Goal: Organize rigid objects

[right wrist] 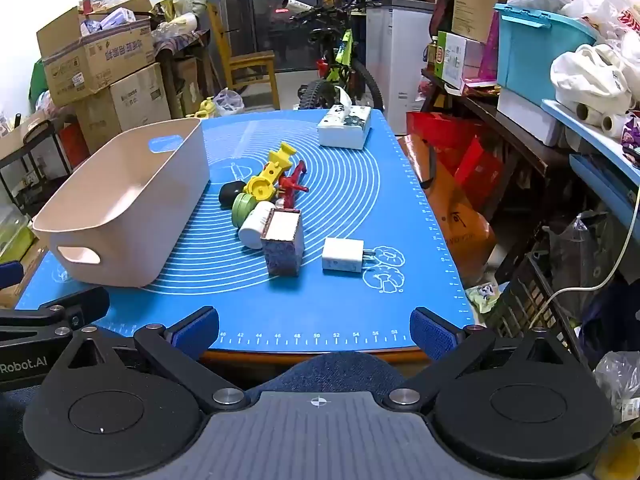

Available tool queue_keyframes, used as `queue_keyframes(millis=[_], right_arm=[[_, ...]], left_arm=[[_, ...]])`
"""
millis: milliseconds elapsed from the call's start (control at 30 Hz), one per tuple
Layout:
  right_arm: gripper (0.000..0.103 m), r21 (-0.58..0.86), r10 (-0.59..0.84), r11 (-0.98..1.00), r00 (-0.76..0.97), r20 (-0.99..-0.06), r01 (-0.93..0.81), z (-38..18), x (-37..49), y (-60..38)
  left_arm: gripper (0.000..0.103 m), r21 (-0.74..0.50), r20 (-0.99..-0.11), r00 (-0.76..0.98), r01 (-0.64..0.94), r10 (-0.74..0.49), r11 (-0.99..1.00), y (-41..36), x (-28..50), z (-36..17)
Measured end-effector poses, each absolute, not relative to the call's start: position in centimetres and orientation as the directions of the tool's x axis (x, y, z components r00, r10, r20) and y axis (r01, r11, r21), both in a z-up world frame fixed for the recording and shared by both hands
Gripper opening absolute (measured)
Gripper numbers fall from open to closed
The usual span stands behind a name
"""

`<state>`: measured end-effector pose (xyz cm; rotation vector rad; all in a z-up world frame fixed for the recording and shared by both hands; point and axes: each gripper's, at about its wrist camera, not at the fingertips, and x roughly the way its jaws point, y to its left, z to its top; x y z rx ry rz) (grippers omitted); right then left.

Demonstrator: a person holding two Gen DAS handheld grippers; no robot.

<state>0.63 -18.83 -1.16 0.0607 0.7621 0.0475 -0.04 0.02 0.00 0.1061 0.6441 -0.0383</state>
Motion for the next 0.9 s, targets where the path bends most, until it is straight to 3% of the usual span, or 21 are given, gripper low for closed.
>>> queue_keyframes(millis=[900], right_arm=[[0.101, 0.072, 0.081, 0.996, 0.725, -0.684, -0.044, -1.2, 0.52, -18.13]], left_arm=[[0.102, 0.076, -0.609, 0.793, 0.048, 0.008, 0.996, 0.38, 0.11, 0.01]])
